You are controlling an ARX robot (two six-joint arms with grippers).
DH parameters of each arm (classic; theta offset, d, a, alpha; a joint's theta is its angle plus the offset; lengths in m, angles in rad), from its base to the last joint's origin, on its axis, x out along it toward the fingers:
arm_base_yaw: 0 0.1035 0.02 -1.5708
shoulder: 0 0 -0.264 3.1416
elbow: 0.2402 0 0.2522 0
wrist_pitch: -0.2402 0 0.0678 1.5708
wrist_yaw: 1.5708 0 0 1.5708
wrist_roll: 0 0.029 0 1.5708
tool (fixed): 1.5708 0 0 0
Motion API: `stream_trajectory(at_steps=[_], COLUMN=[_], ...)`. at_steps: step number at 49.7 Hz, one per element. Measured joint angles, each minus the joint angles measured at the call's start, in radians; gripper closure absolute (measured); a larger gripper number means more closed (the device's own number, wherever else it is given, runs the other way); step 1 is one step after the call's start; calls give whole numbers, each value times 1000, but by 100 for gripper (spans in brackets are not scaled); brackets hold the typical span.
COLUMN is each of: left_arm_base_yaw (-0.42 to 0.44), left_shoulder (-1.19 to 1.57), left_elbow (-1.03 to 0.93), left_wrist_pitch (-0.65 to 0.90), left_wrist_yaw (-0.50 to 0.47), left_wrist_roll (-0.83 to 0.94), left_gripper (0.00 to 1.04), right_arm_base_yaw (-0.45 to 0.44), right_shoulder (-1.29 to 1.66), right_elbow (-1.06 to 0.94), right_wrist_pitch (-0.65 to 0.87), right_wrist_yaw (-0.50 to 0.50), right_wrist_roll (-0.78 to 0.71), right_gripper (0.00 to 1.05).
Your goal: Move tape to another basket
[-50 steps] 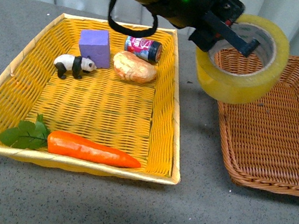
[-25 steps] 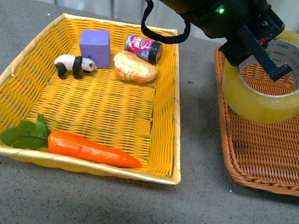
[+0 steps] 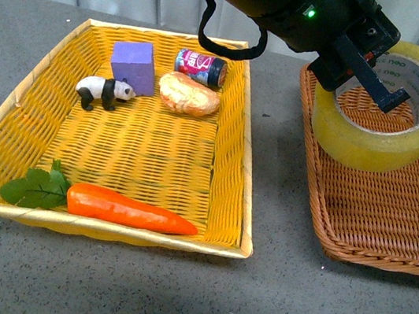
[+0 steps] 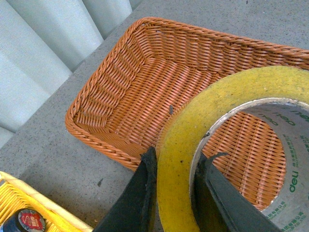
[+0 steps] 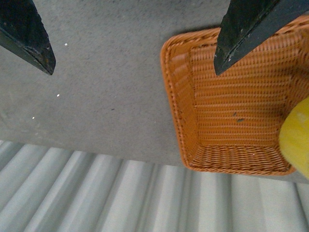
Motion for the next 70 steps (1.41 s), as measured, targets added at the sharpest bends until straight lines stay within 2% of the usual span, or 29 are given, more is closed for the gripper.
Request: stream_trajectory(at_steps=[6, 8, 9, 13, 17, 25, 38, 47, 63, 67, 70], left_arm_base_yaw=[0, 0, 0, 0, 0, 1, 0, 1, 0, 0, 0], left_shoulder=[0, 0, 0, 0, 0, 0, 0, 0, 0, 0, 0], left_elbow=[0, 0, 0, 0, 0, 0, 0, 0, 0, 0, 0], left_wrist_pitch=[0, 0, 0, 1, 1, 1, 1, 1, 1, 1, 2], left_wrist_yaw=[0, 0, 0, 1, 0, 0, 0, 0, -4, -4, -5], left_wrist_roll=[0, 0, 0, 0, 0, 0, 1, 1, 3, 2, -4], left_gripper=[88, 88, 88, 88, 88, 88, 88, 88, 88, 88, 88], right_arm_base_yaw=[-56, -62, -66, -65, -51, -3, 84, 90, 92, 93, 99], right_shoulder=[246, 316, 403, 546, 665, 857, 1095, 1180, 1273, 1280, 1286], right_elbow=[108, 142, 186, 261, 329, 443, 625, 674, 716, 721, 730], right_wrist_pitch=[143, 175, 199, 226, 229, 234, 217, 156, 160, 157, 141], right_wrist_yaw=[-138, -182, -236, -319, -385, -450, -481, -463, -455, -458, -461], right_wrist_roll=[-70, -86, -111, -157, -194, -241, -266, -293, -274, -252, -231], right_gripper=[9, 9, 9, 9, 9, 9, 9, 9, 9, 20, 34])
